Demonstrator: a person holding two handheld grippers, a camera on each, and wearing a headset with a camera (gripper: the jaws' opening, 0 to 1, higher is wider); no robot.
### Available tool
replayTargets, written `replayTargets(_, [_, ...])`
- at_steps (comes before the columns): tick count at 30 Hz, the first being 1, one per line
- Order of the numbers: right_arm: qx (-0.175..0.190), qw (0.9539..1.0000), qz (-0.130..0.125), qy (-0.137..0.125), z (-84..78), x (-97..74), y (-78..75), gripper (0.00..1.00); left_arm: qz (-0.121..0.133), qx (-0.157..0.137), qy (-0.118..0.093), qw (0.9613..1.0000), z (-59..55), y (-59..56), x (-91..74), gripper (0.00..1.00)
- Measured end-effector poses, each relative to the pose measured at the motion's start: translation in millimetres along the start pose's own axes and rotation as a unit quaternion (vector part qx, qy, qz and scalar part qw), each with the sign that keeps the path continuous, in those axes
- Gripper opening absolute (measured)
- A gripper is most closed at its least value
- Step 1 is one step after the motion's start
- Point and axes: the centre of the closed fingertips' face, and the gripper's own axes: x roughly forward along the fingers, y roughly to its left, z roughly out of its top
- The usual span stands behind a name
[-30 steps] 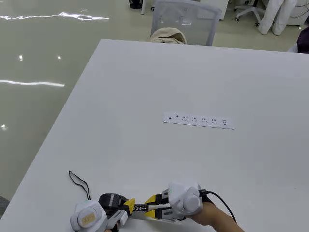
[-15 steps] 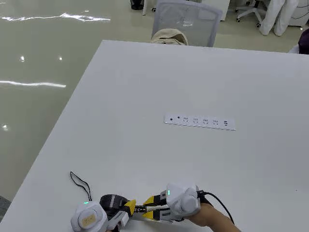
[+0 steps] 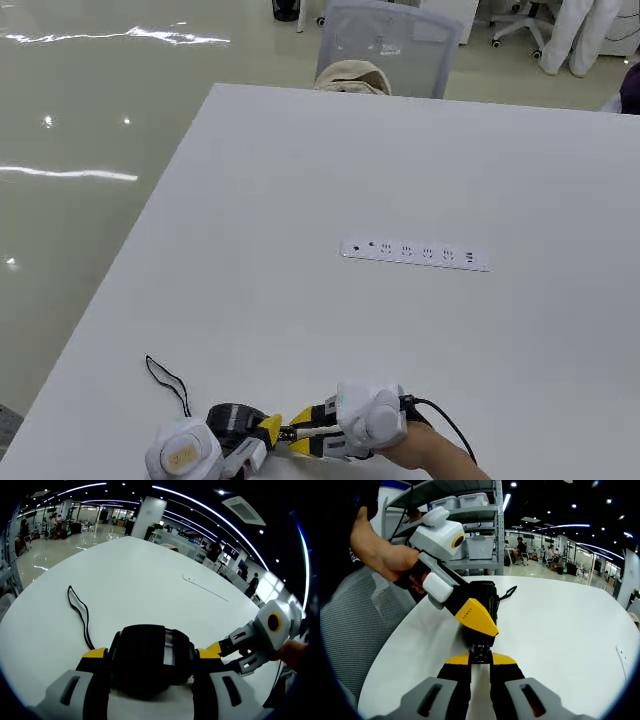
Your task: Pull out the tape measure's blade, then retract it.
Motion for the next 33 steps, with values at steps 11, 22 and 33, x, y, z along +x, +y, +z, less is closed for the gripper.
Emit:
replayTargets(11, [-0.001,1.0000,0.003,-0.001,3.2,7.8,-0.4,0.12,-0.002,-0.005,0.000,1.0000,0.2,0.1,-0.4,0.64])
replayTargets(22, [0.000,1.0000,0.006,-0.002,6.1,12.5,0.4,0.12,-0.005,-0.007,0.002,1.0000,0.2,0.6,-0.6,0.64])
replayTargets(33, [0.001,1.0000,0.001,0.001,5.0,12.6,-0.1,0.12,-0.005,-0.007,0.002,1.0000,0.3,-0.2,-1.0,0.64])
